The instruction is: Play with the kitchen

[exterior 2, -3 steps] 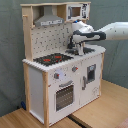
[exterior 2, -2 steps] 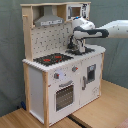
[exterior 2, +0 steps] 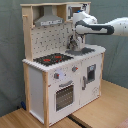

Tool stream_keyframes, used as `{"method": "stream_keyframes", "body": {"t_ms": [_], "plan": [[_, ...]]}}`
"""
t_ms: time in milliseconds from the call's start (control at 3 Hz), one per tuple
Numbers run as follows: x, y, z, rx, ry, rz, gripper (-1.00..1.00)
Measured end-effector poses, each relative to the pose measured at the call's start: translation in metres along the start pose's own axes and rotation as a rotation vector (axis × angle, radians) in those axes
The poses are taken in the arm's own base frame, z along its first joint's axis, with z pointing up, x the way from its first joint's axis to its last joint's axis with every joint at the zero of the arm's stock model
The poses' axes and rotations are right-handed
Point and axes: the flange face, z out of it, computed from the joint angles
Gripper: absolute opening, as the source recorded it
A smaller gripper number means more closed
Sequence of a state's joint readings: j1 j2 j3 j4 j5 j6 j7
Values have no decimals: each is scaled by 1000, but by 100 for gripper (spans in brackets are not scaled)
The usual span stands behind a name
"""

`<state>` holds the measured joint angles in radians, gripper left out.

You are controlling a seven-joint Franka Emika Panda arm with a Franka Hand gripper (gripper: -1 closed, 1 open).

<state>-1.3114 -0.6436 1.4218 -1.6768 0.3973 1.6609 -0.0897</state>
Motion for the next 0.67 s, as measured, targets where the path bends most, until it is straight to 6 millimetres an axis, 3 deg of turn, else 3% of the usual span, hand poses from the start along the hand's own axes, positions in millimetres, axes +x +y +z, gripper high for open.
{"method": "stream_keyframes", "body": {"t_ms": [667], "plan": [[-2,-107,-37,54,91,-139,-100]]}}
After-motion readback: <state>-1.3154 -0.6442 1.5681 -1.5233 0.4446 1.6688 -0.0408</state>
